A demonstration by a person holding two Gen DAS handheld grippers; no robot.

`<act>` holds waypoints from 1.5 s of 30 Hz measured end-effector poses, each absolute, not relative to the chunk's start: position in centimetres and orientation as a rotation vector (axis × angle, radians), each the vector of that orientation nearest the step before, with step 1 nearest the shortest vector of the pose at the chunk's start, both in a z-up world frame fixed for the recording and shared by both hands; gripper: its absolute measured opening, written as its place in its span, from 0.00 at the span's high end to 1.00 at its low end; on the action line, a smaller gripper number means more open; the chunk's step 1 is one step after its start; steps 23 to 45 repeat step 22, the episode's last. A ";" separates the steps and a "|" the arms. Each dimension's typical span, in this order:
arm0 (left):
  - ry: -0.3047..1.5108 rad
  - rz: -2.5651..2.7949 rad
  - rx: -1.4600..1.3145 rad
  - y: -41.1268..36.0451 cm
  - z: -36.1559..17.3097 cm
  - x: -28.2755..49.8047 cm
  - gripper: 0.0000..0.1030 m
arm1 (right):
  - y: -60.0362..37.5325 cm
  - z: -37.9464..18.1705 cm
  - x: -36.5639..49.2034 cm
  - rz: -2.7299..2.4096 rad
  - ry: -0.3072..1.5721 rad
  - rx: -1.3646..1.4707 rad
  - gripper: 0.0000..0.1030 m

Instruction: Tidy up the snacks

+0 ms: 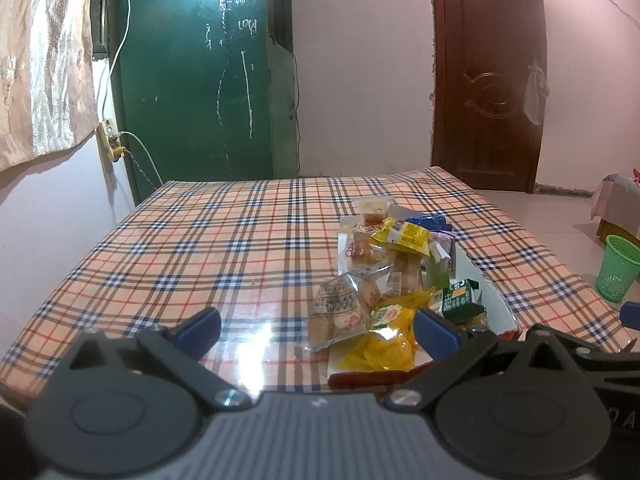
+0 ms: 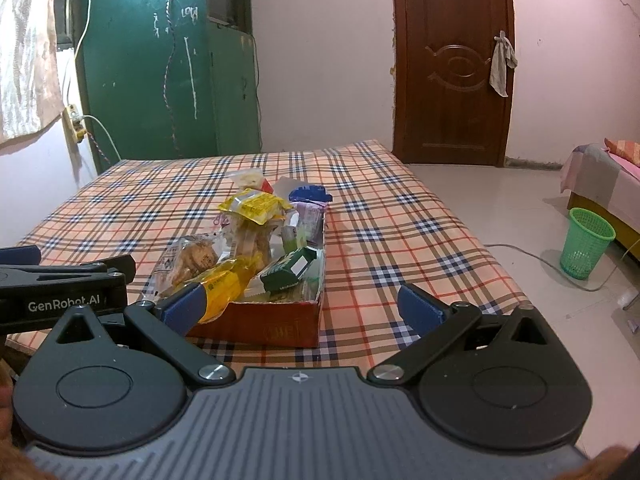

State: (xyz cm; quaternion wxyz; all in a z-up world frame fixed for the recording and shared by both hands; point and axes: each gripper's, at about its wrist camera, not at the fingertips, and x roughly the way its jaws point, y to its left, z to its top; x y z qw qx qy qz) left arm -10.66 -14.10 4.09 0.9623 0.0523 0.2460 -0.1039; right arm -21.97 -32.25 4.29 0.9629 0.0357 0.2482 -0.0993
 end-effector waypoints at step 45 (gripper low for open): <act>0.504 -0.222 0.121 -14.1 3.9 -10.4 0.02 | -32.5 4.0 -21.7 -0.196 0.517 0.087 0.00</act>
